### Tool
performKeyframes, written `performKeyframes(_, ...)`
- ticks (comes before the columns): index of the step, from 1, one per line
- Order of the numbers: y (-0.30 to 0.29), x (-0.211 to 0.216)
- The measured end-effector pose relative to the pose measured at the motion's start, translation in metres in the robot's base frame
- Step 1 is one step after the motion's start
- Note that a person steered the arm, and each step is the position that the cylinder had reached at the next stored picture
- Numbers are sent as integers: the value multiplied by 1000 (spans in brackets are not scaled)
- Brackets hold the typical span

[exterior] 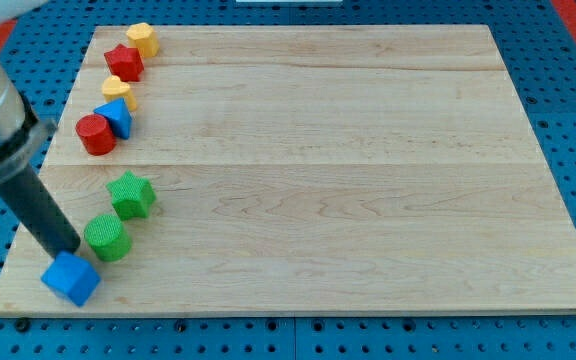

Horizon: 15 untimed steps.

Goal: Slide the blue cube bottom of the red circle

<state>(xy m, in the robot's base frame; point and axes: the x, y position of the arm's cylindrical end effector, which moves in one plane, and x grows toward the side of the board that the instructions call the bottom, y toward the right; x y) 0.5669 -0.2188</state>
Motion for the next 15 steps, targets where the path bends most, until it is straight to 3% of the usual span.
performKeyframes(2, 57, -25)
performKeyframes(3, 111, 35)
performKeyframes(4, 109, 51)
performKeyframes(6, 55, 51)
performKeyframes(11, 6, 52)
performKeyframes(13, -42, 51)
performKeyframes(14, -49, 41)
performKeyframes(15, -45, -10)
